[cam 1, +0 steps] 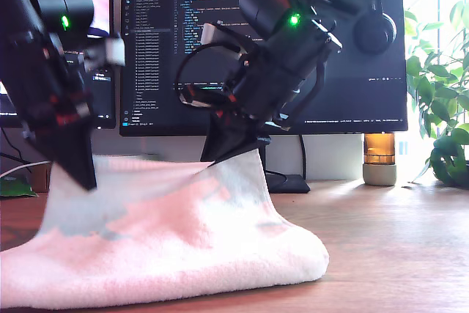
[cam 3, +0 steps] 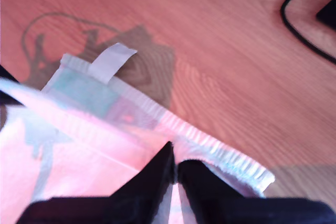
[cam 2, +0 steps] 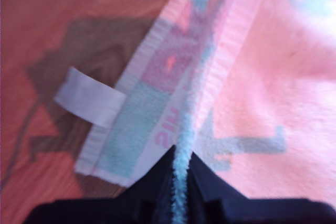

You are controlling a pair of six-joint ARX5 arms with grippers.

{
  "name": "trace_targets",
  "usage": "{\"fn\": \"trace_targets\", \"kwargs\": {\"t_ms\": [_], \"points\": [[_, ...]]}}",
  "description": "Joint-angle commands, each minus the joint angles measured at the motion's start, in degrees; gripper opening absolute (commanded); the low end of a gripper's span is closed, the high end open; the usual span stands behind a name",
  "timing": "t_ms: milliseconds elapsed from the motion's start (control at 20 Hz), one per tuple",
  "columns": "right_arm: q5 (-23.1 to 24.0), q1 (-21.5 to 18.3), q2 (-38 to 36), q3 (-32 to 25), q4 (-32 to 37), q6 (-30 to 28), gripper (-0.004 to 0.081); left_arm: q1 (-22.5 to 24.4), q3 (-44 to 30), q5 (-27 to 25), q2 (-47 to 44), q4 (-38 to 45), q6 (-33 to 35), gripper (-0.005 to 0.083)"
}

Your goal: Fold the tea towel to a neat square and place it to the right

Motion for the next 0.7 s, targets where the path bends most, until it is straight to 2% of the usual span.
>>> {"fn": "trace_targets", "kwargs": {"t_ms": [0,200,500,650], "points": [[2.7,-3.1,3.5,-1.4,0.1,-0.1,-0.0012,2.0,-1.1,-2.1,2.2,-1.4,-0.2,-0.0024],[2.8,-3.1,6.5,-1.0,3.7,-0.2,-0.0013,2.3,-1.1,-3.9,3.5,0.4,-0.1,-0.0024],[2.7,-3.1,8.1,-0.3,3.8,-0.2,-0.0012,4.2,-1.1,-3.9,3.5,1.1,-0.1,-0.0023],[2.7,-3.1,8.1,-0.2,4.0,-0.2,0.0035,4.6,-1.1,-3.9,3.5,1.4,-0.1,0.0037]]}}
